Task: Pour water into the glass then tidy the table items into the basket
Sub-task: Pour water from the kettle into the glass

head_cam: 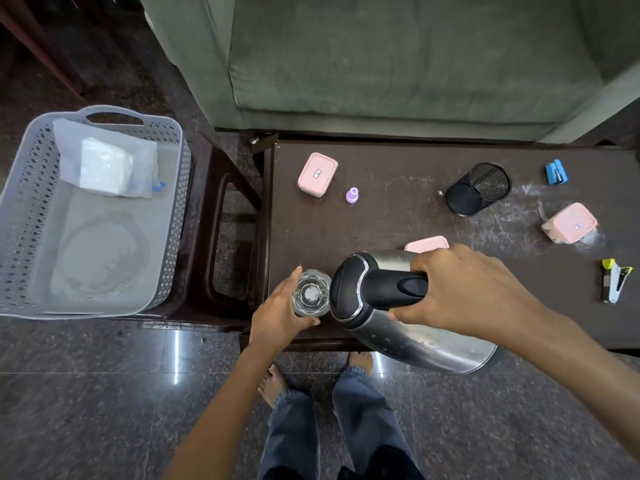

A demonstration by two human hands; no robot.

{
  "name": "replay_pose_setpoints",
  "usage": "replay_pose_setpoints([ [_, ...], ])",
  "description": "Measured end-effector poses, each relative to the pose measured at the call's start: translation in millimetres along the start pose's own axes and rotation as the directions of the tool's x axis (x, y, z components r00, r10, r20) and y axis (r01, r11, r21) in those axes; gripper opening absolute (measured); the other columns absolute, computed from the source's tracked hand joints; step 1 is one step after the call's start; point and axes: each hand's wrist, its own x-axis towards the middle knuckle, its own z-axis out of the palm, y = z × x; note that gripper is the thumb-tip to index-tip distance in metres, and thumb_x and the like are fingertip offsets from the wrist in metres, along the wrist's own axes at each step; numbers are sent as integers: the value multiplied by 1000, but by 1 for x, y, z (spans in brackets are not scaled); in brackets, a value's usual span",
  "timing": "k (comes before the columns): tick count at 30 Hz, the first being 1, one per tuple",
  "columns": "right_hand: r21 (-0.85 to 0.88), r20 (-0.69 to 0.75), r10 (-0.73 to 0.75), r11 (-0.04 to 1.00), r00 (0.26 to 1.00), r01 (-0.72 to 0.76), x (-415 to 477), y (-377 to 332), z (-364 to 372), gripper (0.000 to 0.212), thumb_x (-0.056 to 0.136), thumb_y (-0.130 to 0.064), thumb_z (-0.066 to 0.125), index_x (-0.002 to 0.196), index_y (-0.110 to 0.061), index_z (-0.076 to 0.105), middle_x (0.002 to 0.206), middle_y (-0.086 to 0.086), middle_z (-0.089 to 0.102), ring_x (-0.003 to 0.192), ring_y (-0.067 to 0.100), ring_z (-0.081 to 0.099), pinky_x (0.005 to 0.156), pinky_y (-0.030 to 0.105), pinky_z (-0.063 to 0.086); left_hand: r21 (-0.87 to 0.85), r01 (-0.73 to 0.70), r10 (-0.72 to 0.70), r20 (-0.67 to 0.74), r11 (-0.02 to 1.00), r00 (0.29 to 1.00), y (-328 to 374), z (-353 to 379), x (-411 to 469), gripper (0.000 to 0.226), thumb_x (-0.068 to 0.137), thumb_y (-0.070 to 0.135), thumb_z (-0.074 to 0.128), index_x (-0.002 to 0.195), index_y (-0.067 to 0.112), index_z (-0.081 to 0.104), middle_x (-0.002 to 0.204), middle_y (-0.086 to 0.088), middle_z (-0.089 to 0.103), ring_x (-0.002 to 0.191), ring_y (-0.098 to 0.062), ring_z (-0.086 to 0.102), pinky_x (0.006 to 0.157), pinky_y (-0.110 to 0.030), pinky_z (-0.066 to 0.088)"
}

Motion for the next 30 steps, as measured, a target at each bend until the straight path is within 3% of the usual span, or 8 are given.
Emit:
replay_pose_setpoints([
  [10, 0, -6, -14, 1000, 1000, 14, 0, -1, 1, 41, 67, -56, 63, 61, -23, 39, 64, -7, 42, 68, 22, 46, 49, 27, 26, 3, -4, 4, -1, 1000, 1000, 0, 0, 0, 104, 64, 39, 81, 147, 33, 19, 143, 10, 45, 129, -11, 45, 96, -32, 44],
  [30, 8, -4, -1, 1000, 1000, 1, 1, -4, 2, 39, 68, -55, 63, 67, -21, 44, 65, -7, 41, 69, 22, 47, 60, 29, 33, -2, -11, 11, -11, 1000, 1000, 0, -1, -1, 104, 64, 39, 82, 147, 34, 19, 144, 11, 44, 130, -9, 44, 95, -29, 42],
])
